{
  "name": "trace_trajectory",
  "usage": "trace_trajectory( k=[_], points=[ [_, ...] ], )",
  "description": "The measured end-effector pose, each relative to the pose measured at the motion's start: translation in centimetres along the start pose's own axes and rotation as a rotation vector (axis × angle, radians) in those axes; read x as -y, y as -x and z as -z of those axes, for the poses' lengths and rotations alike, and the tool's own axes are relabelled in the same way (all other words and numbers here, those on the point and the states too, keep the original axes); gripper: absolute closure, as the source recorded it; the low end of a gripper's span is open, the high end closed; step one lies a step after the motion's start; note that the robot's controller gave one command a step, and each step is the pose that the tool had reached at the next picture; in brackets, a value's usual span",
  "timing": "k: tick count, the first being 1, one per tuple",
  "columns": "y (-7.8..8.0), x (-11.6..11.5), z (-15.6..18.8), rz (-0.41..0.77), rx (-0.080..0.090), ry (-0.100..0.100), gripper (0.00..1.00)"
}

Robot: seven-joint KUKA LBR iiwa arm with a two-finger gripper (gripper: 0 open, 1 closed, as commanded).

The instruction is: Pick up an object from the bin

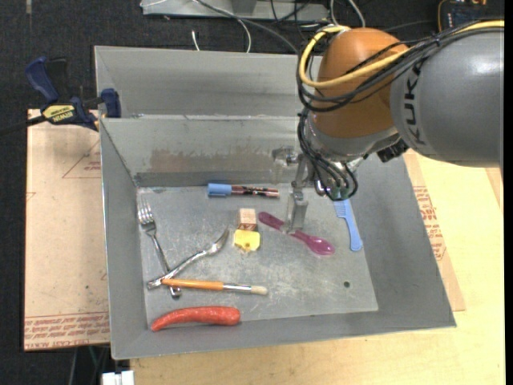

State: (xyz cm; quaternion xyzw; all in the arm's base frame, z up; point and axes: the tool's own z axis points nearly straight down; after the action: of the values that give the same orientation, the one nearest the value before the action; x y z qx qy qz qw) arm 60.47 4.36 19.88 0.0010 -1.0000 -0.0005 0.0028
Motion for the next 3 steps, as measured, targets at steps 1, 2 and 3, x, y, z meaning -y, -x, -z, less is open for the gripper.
trace_trajectory(
  k=[1,2,3],
  points=[
    [0.2,0.1,0.4,-0.002,0.008,0.0,0.0],
    [-0.6,7.4,-13.3,-0.11,0.001,0.001,0.0],
    [-0.9,6.8,-7.0,-0.299,0.025,0.008,0.0]
  ],
)
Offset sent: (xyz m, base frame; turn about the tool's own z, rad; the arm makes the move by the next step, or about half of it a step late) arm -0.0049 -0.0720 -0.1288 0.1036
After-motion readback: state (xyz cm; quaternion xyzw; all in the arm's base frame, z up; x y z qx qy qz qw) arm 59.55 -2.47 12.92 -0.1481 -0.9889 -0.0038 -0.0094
